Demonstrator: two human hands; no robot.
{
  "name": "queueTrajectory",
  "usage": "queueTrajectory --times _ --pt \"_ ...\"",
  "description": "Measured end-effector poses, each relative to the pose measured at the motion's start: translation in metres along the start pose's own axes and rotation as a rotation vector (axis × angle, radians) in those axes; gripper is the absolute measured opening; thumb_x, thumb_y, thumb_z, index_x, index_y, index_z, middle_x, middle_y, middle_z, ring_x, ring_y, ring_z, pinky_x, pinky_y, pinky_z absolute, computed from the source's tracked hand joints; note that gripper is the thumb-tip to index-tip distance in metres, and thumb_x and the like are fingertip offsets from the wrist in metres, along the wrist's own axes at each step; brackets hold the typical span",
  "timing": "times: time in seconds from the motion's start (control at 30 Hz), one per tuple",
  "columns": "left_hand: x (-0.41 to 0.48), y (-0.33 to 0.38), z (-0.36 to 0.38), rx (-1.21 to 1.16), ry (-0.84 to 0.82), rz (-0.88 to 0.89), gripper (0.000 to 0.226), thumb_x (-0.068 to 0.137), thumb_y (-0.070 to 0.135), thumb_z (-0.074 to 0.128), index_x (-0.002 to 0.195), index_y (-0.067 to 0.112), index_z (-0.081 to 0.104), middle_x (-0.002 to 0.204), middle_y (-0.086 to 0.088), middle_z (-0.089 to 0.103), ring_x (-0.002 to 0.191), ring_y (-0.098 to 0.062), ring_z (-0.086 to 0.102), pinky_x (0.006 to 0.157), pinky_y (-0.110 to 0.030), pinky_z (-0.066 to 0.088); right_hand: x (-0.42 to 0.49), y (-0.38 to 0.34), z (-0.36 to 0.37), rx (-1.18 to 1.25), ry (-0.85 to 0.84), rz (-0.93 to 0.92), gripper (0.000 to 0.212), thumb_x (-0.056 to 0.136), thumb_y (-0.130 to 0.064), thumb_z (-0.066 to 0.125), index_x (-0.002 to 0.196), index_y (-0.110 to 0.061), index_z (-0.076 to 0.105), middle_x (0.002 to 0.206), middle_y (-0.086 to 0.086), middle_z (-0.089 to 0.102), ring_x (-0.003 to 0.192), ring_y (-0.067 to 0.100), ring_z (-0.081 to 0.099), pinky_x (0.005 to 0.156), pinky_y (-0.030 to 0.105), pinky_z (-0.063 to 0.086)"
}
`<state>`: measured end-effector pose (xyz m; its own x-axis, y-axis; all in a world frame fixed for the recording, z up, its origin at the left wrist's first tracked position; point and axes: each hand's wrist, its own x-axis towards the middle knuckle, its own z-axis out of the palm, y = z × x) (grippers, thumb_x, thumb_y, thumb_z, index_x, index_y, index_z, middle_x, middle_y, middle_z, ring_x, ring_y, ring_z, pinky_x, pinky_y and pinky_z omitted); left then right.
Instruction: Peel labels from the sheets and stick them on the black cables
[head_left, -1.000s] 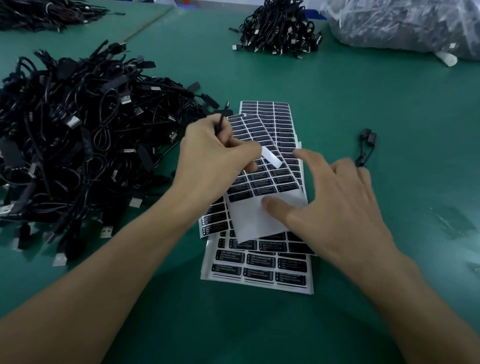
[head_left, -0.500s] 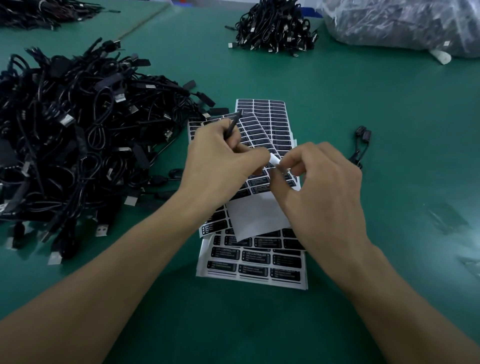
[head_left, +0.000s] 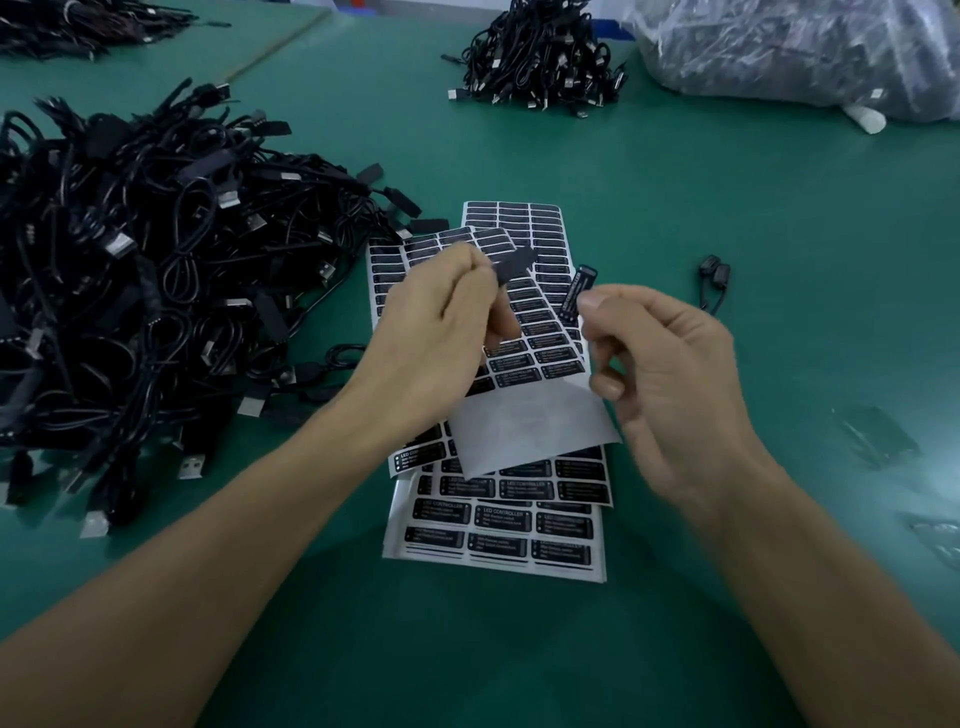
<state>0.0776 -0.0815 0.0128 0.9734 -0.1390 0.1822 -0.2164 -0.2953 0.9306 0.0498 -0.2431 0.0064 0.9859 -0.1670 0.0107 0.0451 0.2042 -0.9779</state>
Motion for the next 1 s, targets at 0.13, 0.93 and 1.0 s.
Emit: queueTrajectory --times 0.13,0.93,1.0 --pt "-0.0006 0.0026 0.0009 0.024 0.053 0.123 0.022 0.103 0.016 0.053 0.086 0.017 0.066 0.076 -0.007 0.065 0.075 -0.028 0.063 0.07 -0.042 0.061 -0.002 -0.002 0.003 0.12 -0.07 0.08 0.003 0.068 -0.027 0.079 0.069 -0.025 0.076 0.075 -0.009 0.067 0.068 0.006 0.057 0.055 0.018 0.044" --pt "-0.0023 -0.0027 0.0034 -0.253 -0.321 0.067 0.051 0.084 0.001 0.076 0.116 0.039 0.062 0.086 -0.012 0.077 0.08 -0.02 0.071 0.088 -0.038 0.057 0.0008 0.0036 0.0056 0.125 0.042 0.04 0.012 0.086 -0.008 0.072 0.078 -0.015 0.077 0.076 0.003 0.072 0.067 0.009 0.062 0.062 0.018 0.048" --pt "-0.0017 -0.0033 0.0034 -0.297 -0.321 0.045 0.048 0.085 -0.002 0.074 0.115 0.034 0.064 0.086 -0.012 0.077 0.082 -0.022 0.073 0.088 -0.037 0.06 0.0008 0.0022 0.0047 0.101 0.039 0.036 0.015 0.087 -0.009 0.071 0.076 -0.018 0.077 0.074 0.001 0.071 0.067 0.008 0.06 0.065 0.021 0.046"
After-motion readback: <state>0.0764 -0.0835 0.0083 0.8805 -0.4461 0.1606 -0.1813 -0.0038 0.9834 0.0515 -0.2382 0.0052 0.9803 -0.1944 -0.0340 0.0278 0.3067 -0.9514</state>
